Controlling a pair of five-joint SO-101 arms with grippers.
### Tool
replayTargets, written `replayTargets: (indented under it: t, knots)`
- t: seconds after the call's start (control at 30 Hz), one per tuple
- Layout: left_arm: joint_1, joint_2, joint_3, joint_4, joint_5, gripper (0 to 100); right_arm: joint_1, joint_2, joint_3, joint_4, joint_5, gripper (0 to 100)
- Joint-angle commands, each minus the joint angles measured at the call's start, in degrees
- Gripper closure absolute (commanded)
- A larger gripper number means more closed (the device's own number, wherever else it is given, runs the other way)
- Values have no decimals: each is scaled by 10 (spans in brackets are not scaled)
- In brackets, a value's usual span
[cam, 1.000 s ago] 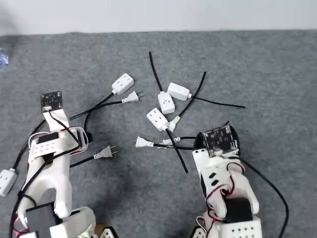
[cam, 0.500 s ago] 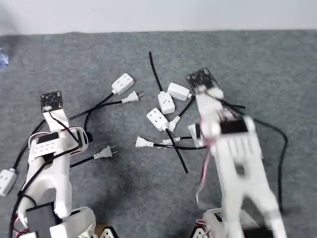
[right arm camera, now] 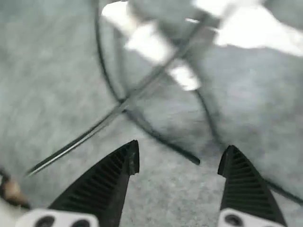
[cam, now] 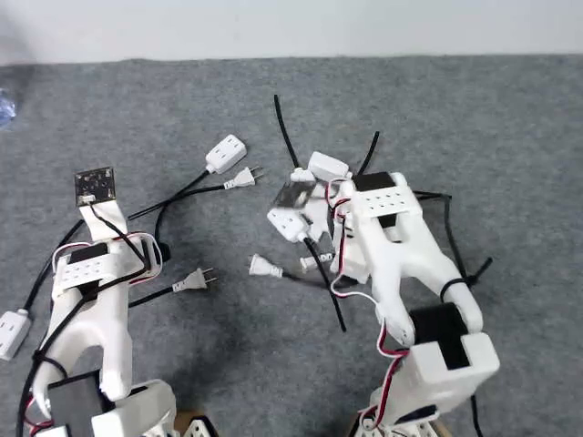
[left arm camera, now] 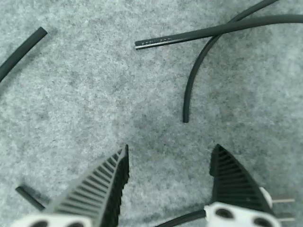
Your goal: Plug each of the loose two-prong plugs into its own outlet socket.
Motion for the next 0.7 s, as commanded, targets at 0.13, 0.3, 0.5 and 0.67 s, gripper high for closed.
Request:
replayTargets:
  t: [0.13, 0.3, 0.5, 0.67]
  knots:
    - [4, -12, -2, -25, 3, 739, -28, -51, 19, 55, 136, 718]
    - [4, -12, -1, -25, 3, 739, -21, -30, 41, -39, 139, 718]
    - [4, -12, -1, -25, 3, 739, -14, 1, -35, -42, 140, 718]
    - [4, -12, -1, -25, 3, 739, -4, 72, -98, -35, 141, 719]
